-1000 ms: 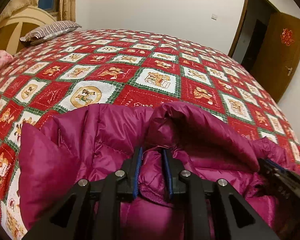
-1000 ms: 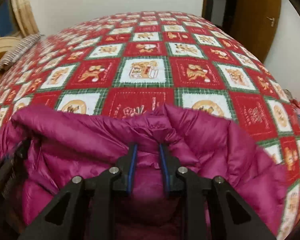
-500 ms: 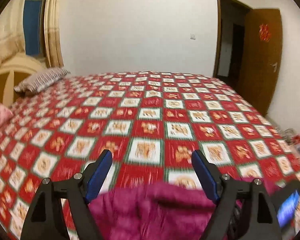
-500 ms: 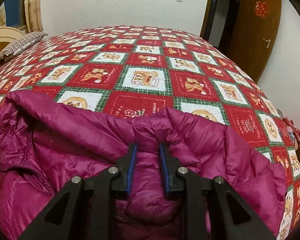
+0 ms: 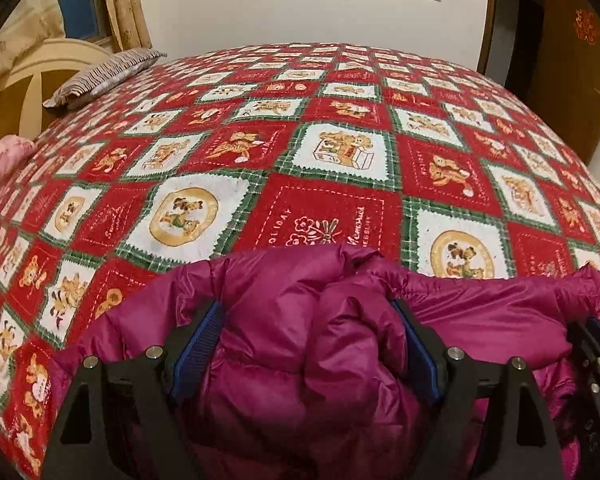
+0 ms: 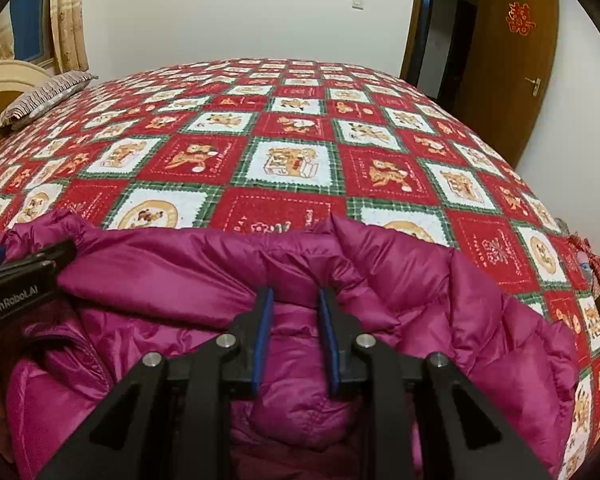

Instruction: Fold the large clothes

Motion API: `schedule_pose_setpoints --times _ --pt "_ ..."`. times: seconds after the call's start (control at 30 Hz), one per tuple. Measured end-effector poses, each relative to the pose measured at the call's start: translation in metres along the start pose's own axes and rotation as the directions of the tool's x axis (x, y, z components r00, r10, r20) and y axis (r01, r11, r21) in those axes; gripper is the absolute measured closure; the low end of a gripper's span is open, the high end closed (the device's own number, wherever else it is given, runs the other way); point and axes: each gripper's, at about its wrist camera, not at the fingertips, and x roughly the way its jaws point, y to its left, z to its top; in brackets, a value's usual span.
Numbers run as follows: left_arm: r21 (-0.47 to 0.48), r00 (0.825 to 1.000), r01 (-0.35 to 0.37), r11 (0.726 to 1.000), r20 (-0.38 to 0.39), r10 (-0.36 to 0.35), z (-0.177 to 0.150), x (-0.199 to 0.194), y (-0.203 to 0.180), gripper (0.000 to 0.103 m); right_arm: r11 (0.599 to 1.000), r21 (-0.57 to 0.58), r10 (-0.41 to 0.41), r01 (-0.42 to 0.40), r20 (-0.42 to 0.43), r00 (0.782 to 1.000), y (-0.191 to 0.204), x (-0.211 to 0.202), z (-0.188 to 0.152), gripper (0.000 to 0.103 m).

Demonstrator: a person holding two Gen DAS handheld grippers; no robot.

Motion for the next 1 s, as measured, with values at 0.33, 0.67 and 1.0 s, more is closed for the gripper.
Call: schedule_pose_setpoints --times 0.33,0.67,1.0 --pt "0.019 1.0 -0.016 1.0 0.027 0.016 -0.002 0.002 -0.004 0.018 0.999 -0.029 -0.032 0.033 0.022 0.999 0.006 -0.005 0.002 0.076" --pt "0.018 0.999 -0.012 1.0 0.034 0.011 -0.002 0.0 -0.004 0.018 0.994 -0.069 0.084 -0.085 -0.025 0.996 0.014 0.006 0.005 0.072" --pt "0.108 0.975 0.11 0.988 0.183 -0.128 0.01 -0.066 -0.019 0.018 0.994 -0.072 0.078 -0.079 -0.014 0.997 0.016 0.008 0.001 0.072"
